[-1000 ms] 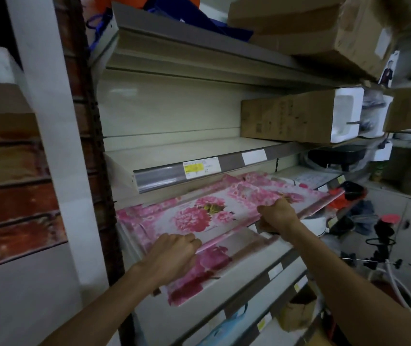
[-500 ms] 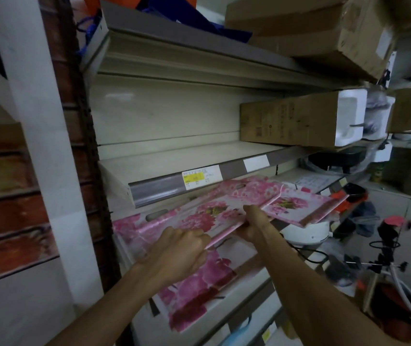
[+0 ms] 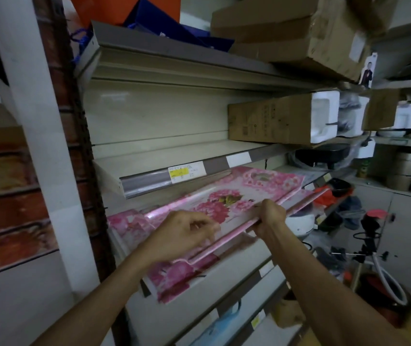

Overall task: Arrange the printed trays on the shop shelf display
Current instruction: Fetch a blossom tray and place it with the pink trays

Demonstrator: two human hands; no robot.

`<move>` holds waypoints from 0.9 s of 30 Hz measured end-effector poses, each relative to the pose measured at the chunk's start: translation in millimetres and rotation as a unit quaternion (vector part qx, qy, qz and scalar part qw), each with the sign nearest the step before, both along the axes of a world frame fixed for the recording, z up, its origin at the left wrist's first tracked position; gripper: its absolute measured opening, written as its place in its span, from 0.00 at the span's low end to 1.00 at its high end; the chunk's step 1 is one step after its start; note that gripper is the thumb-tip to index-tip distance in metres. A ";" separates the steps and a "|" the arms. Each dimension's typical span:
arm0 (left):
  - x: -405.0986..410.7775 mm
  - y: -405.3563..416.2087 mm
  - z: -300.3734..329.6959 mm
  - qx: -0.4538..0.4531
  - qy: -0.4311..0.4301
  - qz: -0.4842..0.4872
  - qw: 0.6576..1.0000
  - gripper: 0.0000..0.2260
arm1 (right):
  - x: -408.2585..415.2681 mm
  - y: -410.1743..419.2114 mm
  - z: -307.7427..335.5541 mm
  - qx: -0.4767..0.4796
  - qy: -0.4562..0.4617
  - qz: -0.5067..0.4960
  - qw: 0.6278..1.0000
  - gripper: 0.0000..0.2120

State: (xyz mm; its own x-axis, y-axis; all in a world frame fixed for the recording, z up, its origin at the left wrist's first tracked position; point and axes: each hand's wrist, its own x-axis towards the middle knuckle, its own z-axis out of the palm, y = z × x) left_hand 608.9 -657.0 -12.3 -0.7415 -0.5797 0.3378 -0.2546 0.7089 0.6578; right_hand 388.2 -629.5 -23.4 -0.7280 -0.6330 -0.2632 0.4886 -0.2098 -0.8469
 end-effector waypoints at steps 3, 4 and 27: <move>-7.1 20.8 9.7 0.030 0.056 0.001 0.998 0.08 | -8.1 40.1 3.1 -0.006 0.014 -0.017 1.000 0.08; -10.1 29.1 11.8 0.030 0.061 0.006 0.998 0.08 | -11.1 54.1 3.0 -0.007 0.011 -0.024 1.000 0.08; 57.2 189.7 -39.5 0.221 0.105 0.105 0.964 0.13 | 3.9 310.5 -28.1 -0.019 0.180 0.065 0.981 0.15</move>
